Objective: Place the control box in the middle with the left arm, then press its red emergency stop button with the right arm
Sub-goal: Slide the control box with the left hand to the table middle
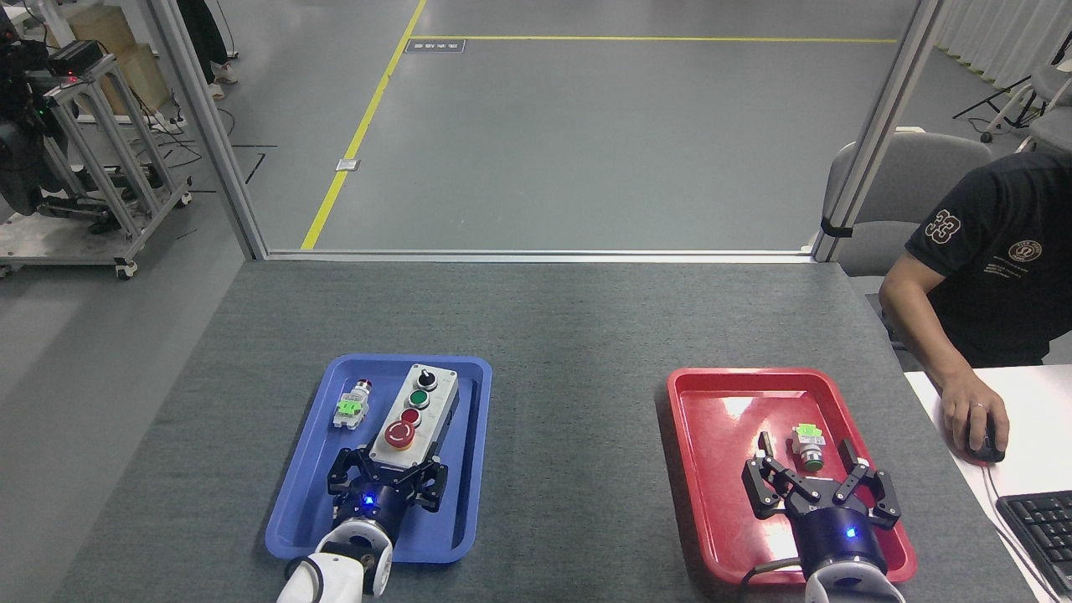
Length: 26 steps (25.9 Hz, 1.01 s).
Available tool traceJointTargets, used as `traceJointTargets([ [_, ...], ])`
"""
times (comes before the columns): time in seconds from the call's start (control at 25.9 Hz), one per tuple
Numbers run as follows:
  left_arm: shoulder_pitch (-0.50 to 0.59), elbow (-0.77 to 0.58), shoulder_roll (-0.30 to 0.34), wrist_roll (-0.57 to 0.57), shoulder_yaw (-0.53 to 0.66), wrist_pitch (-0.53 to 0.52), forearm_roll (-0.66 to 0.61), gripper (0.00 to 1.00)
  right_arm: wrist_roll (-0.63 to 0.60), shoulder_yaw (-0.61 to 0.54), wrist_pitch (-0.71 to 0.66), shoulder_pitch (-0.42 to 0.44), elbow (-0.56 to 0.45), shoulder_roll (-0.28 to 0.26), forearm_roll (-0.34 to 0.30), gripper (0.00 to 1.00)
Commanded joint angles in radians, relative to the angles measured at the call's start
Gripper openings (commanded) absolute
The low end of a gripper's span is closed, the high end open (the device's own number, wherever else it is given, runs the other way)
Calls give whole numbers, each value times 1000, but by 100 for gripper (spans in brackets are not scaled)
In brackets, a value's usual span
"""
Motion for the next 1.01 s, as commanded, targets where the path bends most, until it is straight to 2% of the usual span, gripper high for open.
traceJointTargets([
  [0.0, 31, -138, 13, 10, 8, -16, 11, 0, -1, 0, -1, 0, 0, 1, 0, 100],
  [0.08, 74, -262, 37, 6, 25, -38, 61, 0, -1, 0, -1, 0, -1, 0, 0, 100],
  [0.15, 77, -318, 37, 0, 23, -47, 98, 0, -1, 0, -1, 0, -1, -2, 0, 100],
  [0.23, 66, -322, 10, -9, 5, -39, 97, 0, -1, 0, -1, 0, 0, -3, 0, 100],
  [0.27, 52, -315, -25, -10, -25, -39, 94, 0, -1, 0, -1, 0, -1, -6, 0, 100],
  [0.43, 6, -178, -151, -6, -129, -12, 89, 0, -1, -2, -2, 0, -1, -9, 0, 100],
  [0.46, -9, -132, -162, -3, -163, 7, 91, 0, -1, -2, -1, 0, 0, -9, 2, 100],
  [0.66, -89, 41, -161, 5, -405, 116, 133, 0, 1, -9, -14, 0, -1, -9, 2, 100],
  [0.77, -101, 60, -162, -4, -462, 114, 140, 0, -2, -20, -71, -2, -4, -14, 2, 100],
  [0.97, -113, 100, -162, -6, -552, 119, 140, 0, -7, -44, -74, -6, -4, -19, 2, 100],
])
